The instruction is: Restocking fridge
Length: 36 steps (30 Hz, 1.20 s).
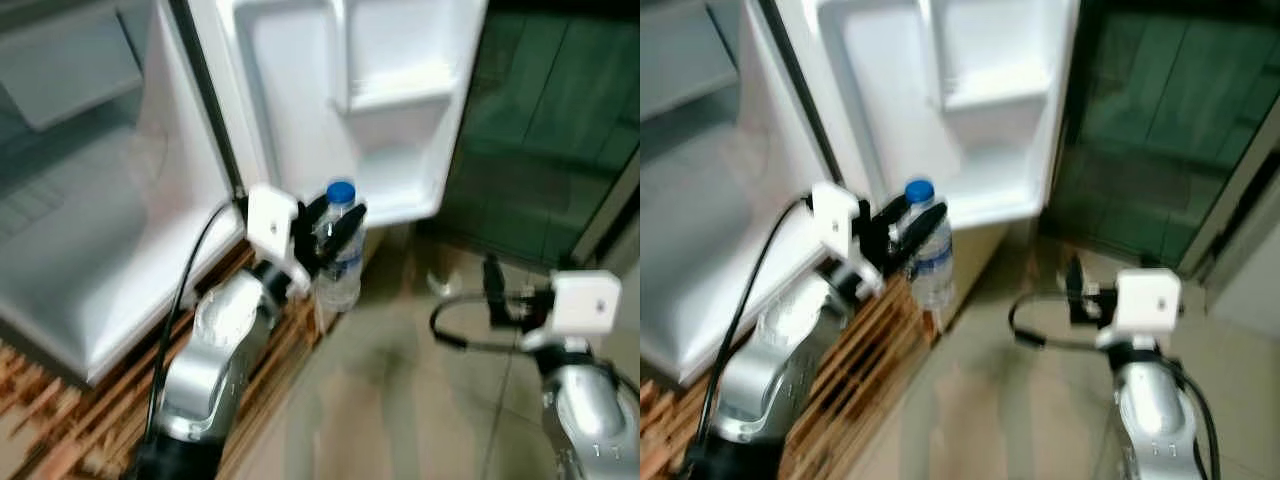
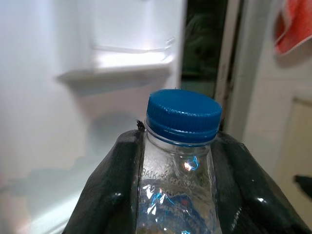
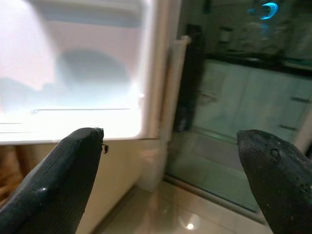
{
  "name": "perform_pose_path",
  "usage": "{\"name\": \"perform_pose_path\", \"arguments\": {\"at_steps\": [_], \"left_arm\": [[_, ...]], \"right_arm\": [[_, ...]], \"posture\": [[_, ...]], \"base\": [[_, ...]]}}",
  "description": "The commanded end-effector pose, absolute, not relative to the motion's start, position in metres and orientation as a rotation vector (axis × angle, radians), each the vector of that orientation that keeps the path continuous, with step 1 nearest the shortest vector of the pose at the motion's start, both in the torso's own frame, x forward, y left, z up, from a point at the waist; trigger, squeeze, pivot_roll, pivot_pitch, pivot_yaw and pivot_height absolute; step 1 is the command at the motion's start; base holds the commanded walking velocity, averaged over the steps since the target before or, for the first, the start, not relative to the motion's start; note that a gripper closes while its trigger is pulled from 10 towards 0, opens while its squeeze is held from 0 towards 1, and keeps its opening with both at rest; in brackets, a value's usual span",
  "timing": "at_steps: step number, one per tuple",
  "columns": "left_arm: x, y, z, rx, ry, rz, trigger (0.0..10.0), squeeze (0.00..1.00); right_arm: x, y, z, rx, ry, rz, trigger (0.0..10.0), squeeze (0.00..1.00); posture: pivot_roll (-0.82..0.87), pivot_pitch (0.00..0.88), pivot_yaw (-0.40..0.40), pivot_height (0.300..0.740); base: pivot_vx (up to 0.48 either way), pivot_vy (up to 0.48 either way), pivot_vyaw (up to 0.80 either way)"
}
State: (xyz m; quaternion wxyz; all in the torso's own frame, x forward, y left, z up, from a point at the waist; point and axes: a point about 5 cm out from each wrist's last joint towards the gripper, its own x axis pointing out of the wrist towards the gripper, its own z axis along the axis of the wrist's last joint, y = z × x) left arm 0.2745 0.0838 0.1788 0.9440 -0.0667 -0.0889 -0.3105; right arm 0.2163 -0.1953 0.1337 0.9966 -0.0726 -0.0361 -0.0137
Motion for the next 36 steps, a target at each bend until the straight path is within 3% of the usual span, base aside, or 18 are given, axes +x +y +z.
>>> {"name": "perform_pose_path", "arguments": {"at_steps": [1, 9, 14, 22, 28, 36], "left_arm": [[0.279, 0.083, 0.191, -0.131, -0.224, -0.612, 10.0, 0.0], [0.291, 0.082, 0.213, -0.167, -0.285, -0.602, 10.0, 0.0], [0.313, 0.077, 0.23, -0.185, -0.334, -0.564, 10.0, 0.0], [0.342, 0.068, 0.244, -0.039, -0.426, -0.581, 10.0, 0.0], [0.355, 0.056, 0.248, 0.04, -0.509, -0.599, 10.0, 0.0], [0.365, 0.047, 0.254, 0.03, -0.566, -0.592, 10.0, 0.0]], "right_arm": [[0.216, -0.199, 0.136, -0.159, -0.08, -0.035, 10.0, 0.02], [0.219, -0.193, 0.133, -0.153, -0.067, 0.01, 10.0, 0.02], [0.222, -0.185, 0.131, -0.143, -0.055, 0.054, 10.0, 0.02], [0.214, -0.172, 0.127, -0.111, -0.037, 0.072, 10.0, 0.02], [0.204, -0.154, 0.127, -0.074, -0.024, 0.147, 10.0, 0.02], [0.181, -0.151, 0.127, -0.07, 0.028, 0.154, 10.0, 0.03]], "posture": [[-0.18, 0.0, 0.086, 0.74], [-0.17, 0.0, 0.069, 0.74], [-0.17, 0.0, 0.069, 0.74], [-0.16, 0.0, 0.094, 0.74], [-0.17, 0.067, 0.129, 0.74], [-0.23, 0.144, 0.148, 0.74]], "base": [[0.0, 0.0, 0.0], [0.0, 0.0, 0.0], [0.0, 0.0, 0.0], [0.0, 0.0, 0.0], [0.0, 0.0, 0.0], [0.0, 0.0, 0.0]]}}
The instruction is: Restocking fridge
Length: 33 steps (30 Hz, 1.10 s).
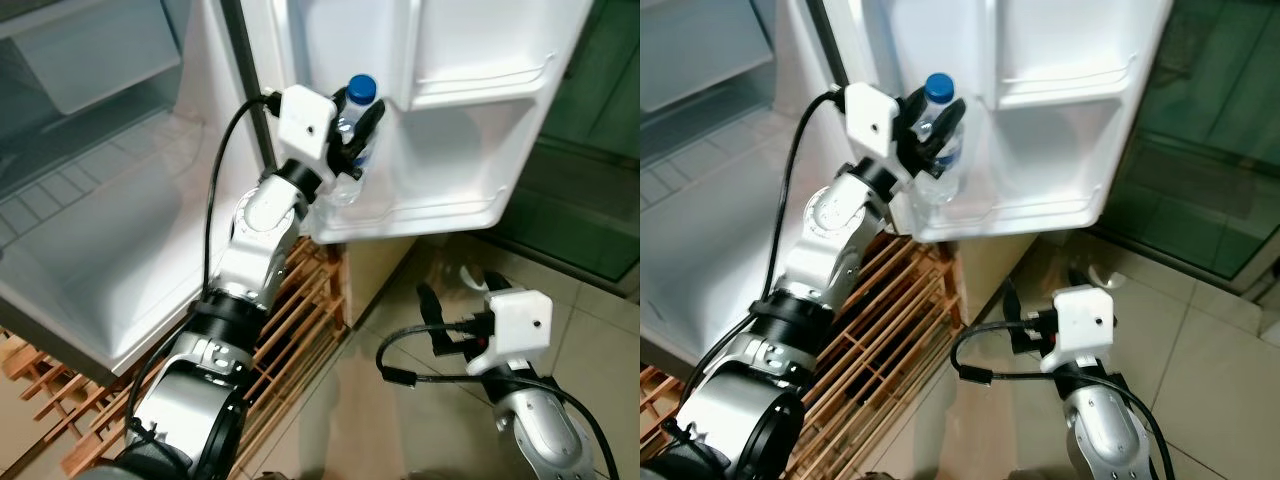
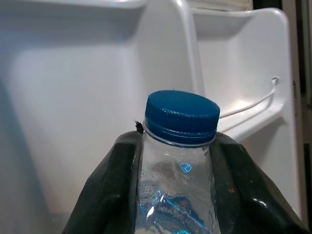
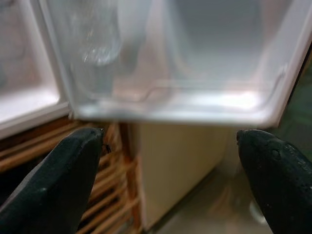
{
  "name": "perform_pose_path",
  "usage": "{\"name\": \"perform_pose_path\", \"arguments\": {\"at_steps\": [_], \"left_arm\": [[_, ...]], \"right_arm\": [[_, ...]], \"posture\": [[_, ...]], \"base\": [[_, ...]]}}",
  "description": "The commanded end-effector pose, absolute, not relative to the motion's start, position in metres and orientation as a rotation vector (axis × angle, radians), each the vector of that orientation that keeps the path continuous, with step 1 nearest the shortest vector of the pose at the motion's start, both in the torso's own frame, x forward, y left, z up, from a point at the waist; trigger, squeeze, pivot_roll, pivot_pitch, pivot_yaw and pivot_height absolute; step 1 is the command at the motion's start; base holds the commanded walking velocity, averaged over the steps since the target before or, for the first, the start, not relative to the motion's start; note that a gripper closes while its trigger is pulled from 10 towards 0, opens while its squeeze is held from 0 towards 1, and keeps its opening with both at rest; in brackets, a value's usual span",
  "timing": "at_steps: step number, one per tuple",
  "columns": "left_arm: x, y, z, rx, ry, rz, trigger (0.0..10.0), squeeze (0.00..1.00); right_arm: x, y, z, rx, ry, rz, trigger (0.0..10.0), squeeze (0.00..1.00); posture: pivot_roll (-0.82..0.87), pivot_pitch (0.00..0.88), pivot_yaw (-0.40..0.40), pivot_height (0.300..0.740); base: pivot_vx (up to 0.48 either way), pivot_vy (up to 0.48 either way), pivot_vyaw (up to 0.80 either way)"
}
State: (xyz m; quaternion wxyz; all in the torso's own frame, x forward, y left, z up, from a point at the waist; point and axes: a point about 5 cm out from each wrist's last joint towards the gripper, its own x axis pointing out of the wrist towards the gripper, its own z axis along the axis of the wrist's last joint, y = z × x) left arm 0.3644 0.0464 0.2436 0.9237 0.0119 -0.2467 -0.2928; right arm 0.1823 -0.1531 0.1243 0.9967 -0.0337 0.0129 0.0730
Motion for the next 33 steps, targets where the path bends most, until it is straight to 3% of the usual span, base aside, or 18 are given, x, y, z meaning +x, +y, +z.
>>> {"name": "perform_pose_path", "arguments": {"at_steps": [1, 12, 21, 22, 23, 24, 33], "left_arm": [[0.365, 0.047, 0.254, 0.03, -0.575, -0.592, 10.0, 0.0], [0.373, 0.043, 0.201, -0.052, -0.369, -0.474, 10.0, 0.0], [0.382, 0.054, 0.197, -0.035, -0.327, -0.342, 10.0, 0.0], [0.385, 0.058, 0.197, -0.037, -0.312, -0.314, 10.0, 0.42], [0.388, 0.062, 0.197, -0.036, -0.295, -0.284, 10.0, 0.96], [0.391, 0.067, 0.197, -0.046, -0.27, -0.26, 10.0, 1.0], [0.406, 0.08, 0.223, -0.066, -0.255, -0.159, 10.0, 1.0]], "right_arm": [[0.175, -0.151, 0.127, -0.071, 0.038, 0.151, 10.0, 0.02], [0.148, -0.151, 0.131, -0.086, 0.115, 0.163, 10.0, 0.02], [0.15, -0.153, 0.132, -0.093, 0.124, 0.164, 10.0, 0.02], [0.151, -0.153, 0.132, -0.094, 0.124, 0.167, 10.0, 0.02], [0.153, -0.152, 0.132, -0.094, 0.125, 0.169, 10.0, 0.03], [0.154, -0.152, 0.132, -0.095, 0.123, 0.17, 10.0, 0.03], [0.171, -0.154, 0.132, -0.105, 0.092, 0.175, 10.0, 0.03]], "posture": [[-0.24, 0.157, 0.149, 0.74], [-0.29, 0.252, 0.125, 0.74], [-0.28, 0.245, 0.116, 0.74], [-0.28, 0.241, 0.116, 0.74], [-0.27, 0.233, 0.116, 0.74], [-0.27, 0.229, 0.116, 0.74], [-0.26, 0.152, 0.119, 0.74]], "base": [[0.0, 0.0, 0.0], [0.0, 0.0, 0.0], [0.0, 0.0, 0.0], [0.0, 0.0, 0.0], [0.0, 0.0, 0.0], [0.0, 0.0, 0.0], [0.0, 0.0, 0.0]]}}
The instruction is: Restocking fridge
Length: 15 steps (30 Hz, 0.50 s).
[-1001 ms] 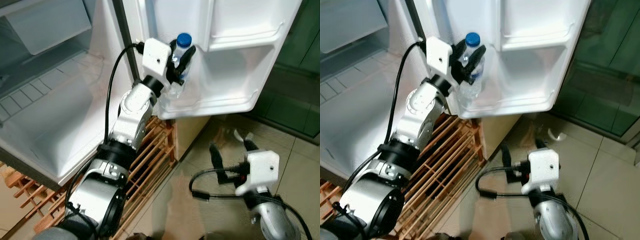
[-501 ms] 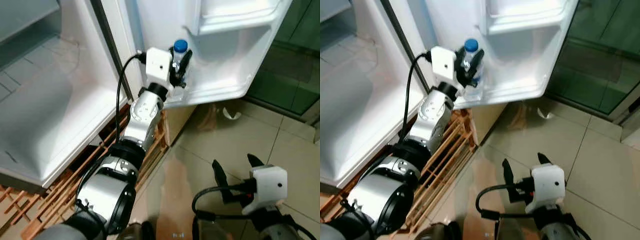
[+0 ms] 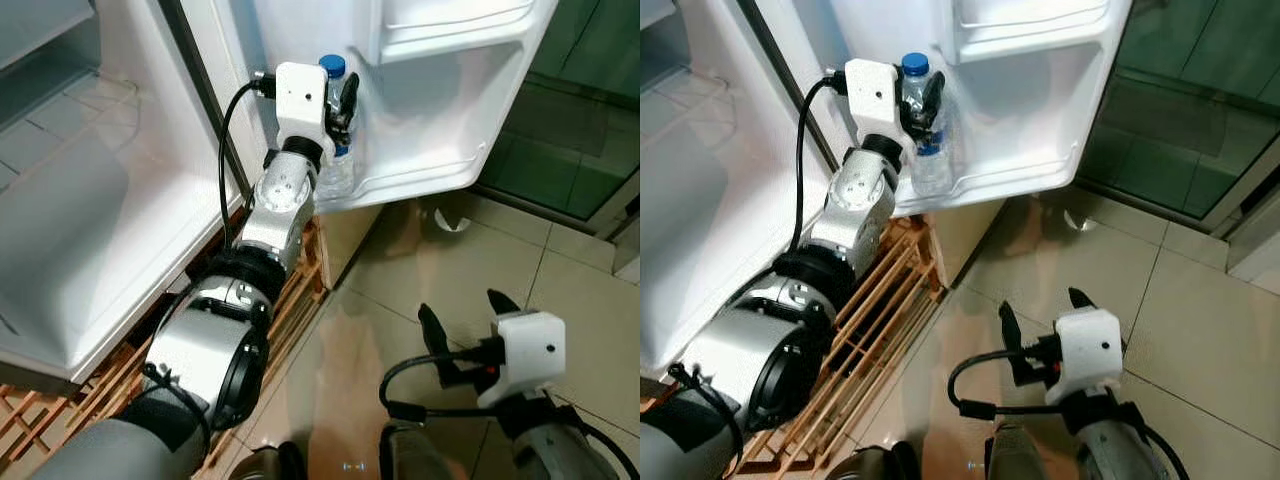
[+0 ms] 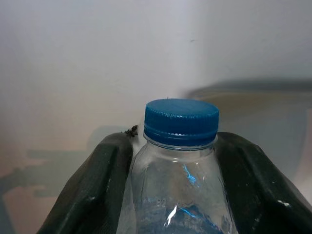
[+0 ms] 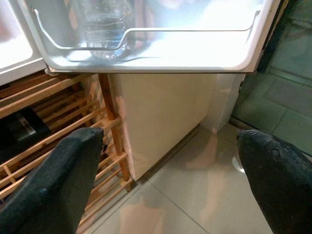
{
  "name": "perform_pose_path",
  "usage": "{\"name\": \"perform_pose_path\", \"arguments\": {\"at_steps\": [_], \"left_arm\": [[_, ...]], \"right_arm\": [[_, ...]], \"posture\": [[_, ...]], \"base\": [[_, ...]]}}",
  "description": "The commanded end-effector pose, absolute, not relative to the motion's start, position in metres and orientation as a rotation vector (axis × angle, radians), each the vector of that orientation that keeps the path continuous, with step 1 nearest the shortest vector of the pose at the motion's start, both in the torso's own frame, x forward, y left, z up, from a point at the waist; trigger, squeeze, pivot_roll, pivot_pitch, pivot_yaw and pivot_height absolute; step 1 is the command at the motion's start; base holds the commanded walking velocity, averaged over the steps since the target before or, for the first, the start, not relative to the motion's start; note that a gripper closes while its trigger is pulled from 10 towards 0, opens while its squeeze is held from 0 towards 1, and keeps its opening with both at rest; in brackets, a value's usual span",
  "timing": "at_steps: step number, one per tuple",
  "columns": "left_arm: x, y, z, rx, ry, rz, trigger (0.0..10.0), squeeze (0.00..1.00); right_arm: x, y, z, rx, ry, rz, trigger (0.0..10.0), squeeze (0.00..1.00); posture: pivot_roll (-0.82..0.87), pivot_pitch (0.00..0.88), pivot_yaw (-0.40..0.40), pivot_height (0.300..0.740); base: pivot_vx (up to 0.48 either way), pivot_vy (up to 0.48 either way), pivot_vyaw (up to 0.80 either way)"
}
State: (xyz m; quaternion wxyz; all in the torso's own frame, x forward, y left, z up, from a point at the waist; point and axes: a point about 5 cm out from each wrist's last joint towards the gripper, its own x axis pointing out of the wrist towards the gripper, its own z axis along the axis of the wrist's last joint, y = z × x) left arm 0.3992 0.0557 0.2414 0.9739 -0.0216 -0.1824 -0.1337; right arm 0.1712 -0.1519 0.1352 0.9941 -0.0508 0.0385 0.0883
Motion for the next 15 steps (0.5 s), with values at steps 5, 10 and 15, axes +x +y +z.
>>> {"name": "perform_pose_path", "arguments": {"at_steps": [5, 10, 15], "left_arm": [[0.409, 0.082, 0.244, -0.049, -0.316, -0.197, 10.0, 1.0], [0.41, 0.096, 0.234, 0.051, -0.261, -0.235, 10.0, 1.0], [0.411, 0.118, 0.237, 0.046, -0.261, -0.188, 10.0, 1.0]], "right_arm": [[0.183, -0.156, 0.131, -0.108, 0.067, 0.163, 10.0, 0.03], [0.198, -0.16, 0.123, -0.074, 0.054, 0.129, 10.0, 0.03], [0.215, -0.157, 0.123, -0.066, 0.02, 0.145, 10.0, 0.03]], "posture": [[-0.25, 0.103, 0.125, 0.74], [-0.22, 0.004, 0.124, 0.74], [-0.18, 0.0, 0.112, 0.74]], "base": [[0.0, 0.0, 0.0], [0.0, 0.0, 0.0], [0.0, 0.0, 0.0]]}}
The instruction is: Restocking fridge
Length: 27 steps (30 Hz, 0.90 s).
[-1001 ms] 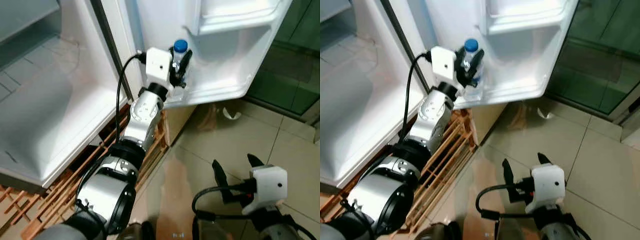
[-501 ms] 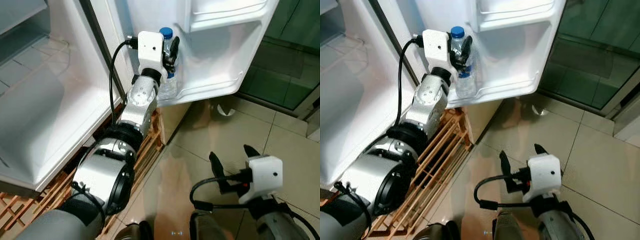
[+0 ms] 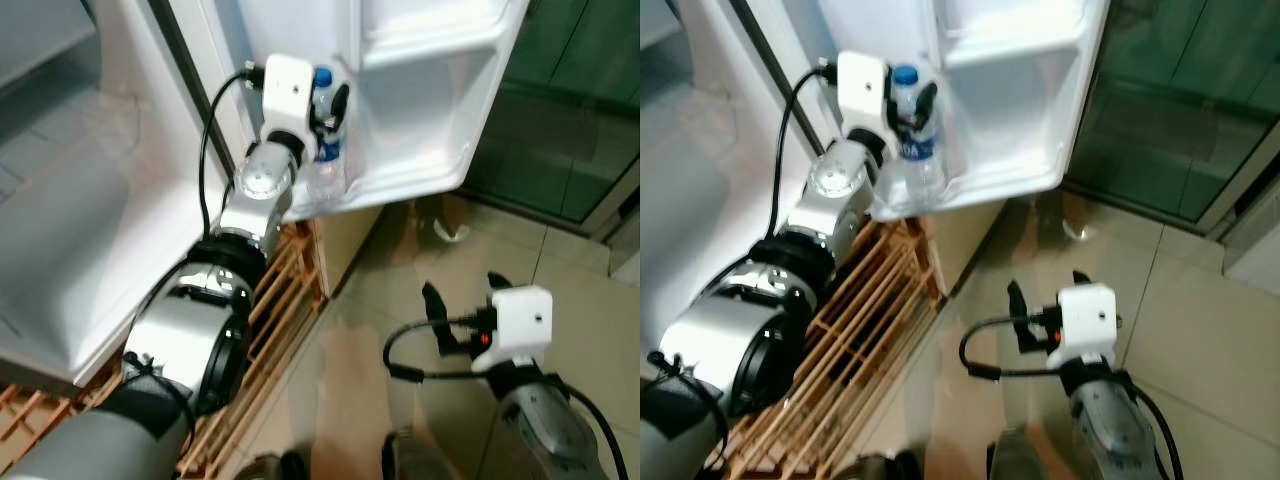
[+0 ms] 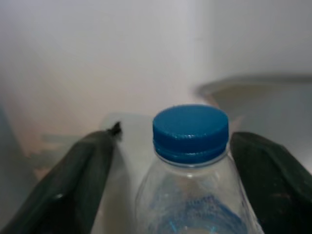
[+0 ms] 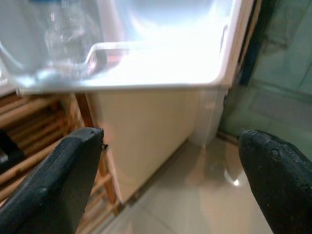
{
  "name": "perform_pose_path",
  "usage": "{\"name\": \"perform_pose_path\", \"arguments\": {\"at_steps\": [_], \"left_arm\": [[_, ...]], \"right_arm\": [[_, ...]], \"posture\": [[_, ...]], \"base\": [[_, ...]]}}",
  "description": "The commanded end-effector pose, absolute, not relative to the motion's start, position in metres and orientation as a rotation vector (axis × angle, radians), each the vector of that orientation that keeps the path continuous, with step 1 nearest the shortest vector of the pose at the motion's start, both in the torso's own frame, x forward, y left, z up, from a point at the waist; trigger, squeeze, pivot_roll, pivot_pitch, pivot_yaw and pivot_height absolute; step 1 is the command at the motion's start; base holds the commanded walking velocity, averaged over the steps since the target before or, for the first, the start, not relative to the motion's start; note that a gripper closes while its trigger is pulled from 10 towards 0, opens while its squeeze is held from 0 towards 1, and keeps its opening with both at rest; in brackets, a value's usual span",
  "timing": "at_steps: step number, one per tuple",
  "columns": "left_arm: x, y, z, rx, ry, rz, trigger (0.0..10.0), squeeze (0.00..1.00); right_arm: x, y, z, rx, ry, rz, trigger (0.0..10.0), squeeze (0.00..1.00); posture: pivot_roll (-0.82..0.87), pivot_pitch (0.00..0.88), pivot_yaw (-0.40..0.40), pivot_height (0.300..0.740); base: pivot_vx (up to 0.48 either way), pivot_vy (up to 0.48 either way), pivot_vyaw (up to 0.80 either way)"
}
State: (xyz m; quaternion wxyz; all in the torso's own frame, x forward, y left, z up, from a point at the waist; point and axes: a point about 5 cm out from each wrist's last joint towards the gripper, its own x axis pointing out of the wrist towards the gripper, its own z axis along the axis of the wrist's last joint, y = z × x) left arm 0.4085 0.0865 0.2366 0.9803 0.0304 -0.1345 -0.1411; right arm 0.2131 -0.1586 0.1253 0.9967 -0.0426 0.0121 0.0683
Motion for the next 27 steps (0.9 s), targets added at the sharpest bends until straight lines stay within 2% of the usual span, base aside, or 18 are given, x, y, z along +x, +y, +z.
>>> {"name": "perform_pose_path", "arguments": {"at_steps": [1, 10, 13, 16, 20, 21, 23, 24, 25, 27], "left_arm": [[0.411, 0.121, 0.238, 0.044, -0.27, -0.183, 10.0, 1.0], [0.399, 0.136, 0.252, -0.015, -0.335, -0.193, 10.0, 1.0], [0.395, 0.134, 0.245, -0.062, -0.293, -0.225, 10.0, 1.0], [0.378, 0.127, 0.219, -0.199, -0.155, -0.291, 10.0, 1.0], [0.364, 0.127, 0.204, -0.234, -0.089, -0.315, 10.0, 1.0], [0.346, 0.13, 0.188, -0.215, -0.05, -0.341, 10.0, 1.0], [0.339, 0.131, 0.184, -0.203, -0.036, -0.35, 10.0, 1.0], [0.331, 0.133, 0.178, -0.167, -0.034, -0.357, 10.0, 0.71], [0.324, 0.136, 0.171, -0.153, -0.023, -0.357, 10.0, 0.0], [0.31, 0.14, 0.159, -0.148, 0.005, -0.343, 10.0, 0.0]], "right_arm": [[0.218, -0.157, 0.123, -0.065, 0.012, 0.15, 10.0, 0.03], [0.245, -0.154, 0.122, -0.075, -0.029, 0.192, 10.0, 0.03], [0.249, -0.155, 0.121, -0.076, -0.032, 0.194, 10.0, 0.03], [0.253, -0.154, 0.119, -0.078, -0.044, 0.197, 10.0, 0.03], [0.254, -0.155, 0.118, -0.078, -0.049, 0.194, 10.0, 0.03], [0.252, -0.156, 0.116, -0.079, -0.048, 0.191, 10.0, 0.03], [0.251, -0.157, 0.115, -0.079, -0.047, 0.19, 10.0, 0.03], [0.249, -0.158, 0.112, -0.08, -0.041, 0.189, 10.0, 0.03], [0.247, -0.159, 0.11, -0.081, -0.034, 0.189, 10.0, 0.02], [0.242, -0.16, 0.108, -0.079, -0.027, 0.188, 10.0, 0.03]], "posture": [[-0.18, 0.0, 0.112, 0.74], [-0.13, 0.0, 0.079, 0.74], [-0.12, 0.0, 0.078, 0.74], [-0.11, 0.0, 0.082, 0.74], [-0.1, 0.0, 0.086, 0.74], [-0.1, 0.0, 0.085, 0.74], [-0.1, 0.0, 0.085, 0.74], [-0.09, 0.0, 0.082, 0.74], [-0.09, 0.0, 0.081, 0.74], [-0.09, 0.0, 0.078, 0.74]], "base": [[0.0, 0.0, 0.0], [0.0, 0.0, 0.0], [0.0, 0.0, 0.0], [0.0, 0.0, 0.0], [0.0, 0.0, 0.0], [0.0, 0.0, 0.0], [0.0, 0.0, 0.0], [0.0, 0.0, 0.0], [0.0, 0.0, 0.0], [0.0, 0.0, 0.0]]}}
